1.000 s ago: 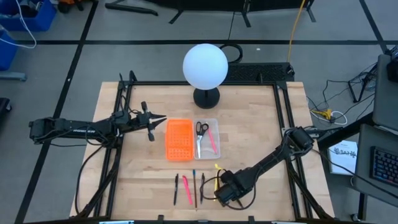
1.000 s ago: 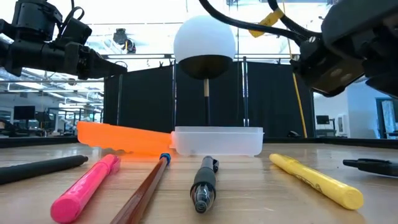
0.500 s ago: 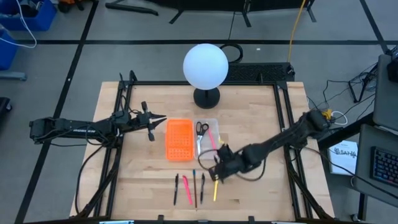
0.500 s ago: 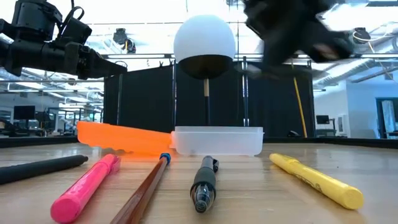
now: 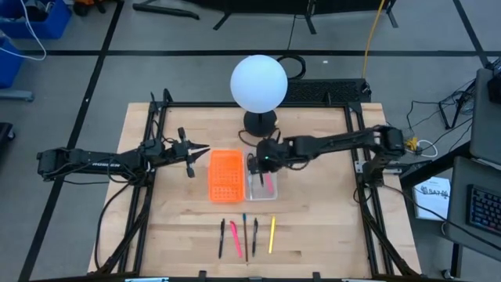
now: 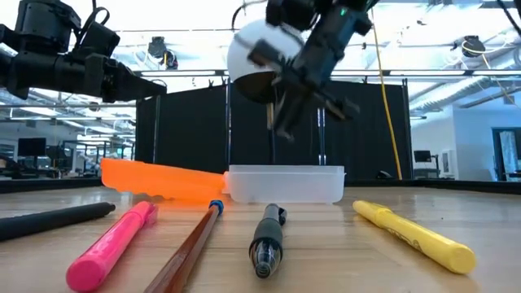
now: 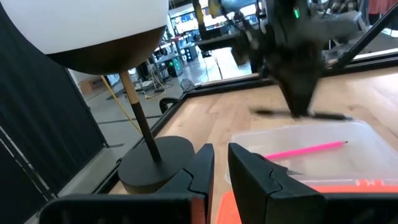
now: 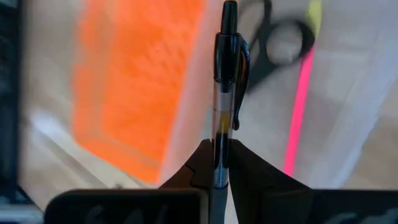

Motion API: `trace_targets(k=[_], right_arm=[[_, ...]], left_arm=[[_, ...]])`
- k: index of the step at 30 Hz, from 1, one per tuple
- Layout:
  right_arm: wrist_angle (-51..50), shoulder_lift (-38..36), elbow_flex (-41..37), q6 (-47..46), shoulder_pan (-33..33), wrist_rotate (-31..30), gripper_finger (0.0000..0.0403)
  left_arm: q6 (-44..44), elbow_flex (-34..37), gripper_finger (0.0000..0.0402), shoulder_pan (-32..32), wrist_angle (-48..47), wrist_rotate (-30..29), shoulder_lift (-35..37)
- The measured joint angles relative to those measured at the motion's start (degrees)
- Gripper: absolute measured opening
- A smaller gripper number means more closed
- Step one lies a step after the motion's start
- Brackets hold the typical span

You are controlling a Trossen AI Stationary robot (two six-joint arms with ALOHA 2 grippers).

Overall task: Pick & place school supplies into a supply box
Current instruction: Put the right black pen into the supply box, then put the left black pen into the supply box

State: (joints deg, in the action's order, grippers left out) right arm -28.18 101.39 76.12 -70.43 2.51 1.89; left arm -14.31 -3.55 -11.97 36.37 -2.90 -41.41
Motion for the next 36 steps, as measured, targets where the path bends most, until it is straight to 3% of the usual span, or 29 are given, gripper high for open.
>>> trace_targets(k=[6, 15, 26, 32, 36], right_arm=[[0.43, 5.22, 0.02, 1.75, 2.96, 3.96, 0.0021], [-0.05, 8.67, 0.04, 2.77, 4.29, 4.31, 0.0021], [-0.73, 8.67, 0.09, 2.15, 4.31, 4.03, 0.0093], [-0.78, 7.3, 0.09, 2.93, 4.29, 4.2, 0.01], [-0.23, 1.32, 0.09, 9.72, 4.16, 3.96, 0.0101]], left_arm=[[0.03, 0.01, 0.0058, -0.02, 1.27, 0.02, 0.02], [0.0, 0.02, 0.0058, -0.01, 1.21, 0.02, 0.0], [0.05, 0.02, 0.0058, -0.02, 1.17, 0.02, 0.0], [0.22, 0.02, 0.0058, -0.02, 1.12, 0.02, 0.01], [0.14, 0.02, 0.0058, 0.0, 1.08, 0.27, 0.0]])
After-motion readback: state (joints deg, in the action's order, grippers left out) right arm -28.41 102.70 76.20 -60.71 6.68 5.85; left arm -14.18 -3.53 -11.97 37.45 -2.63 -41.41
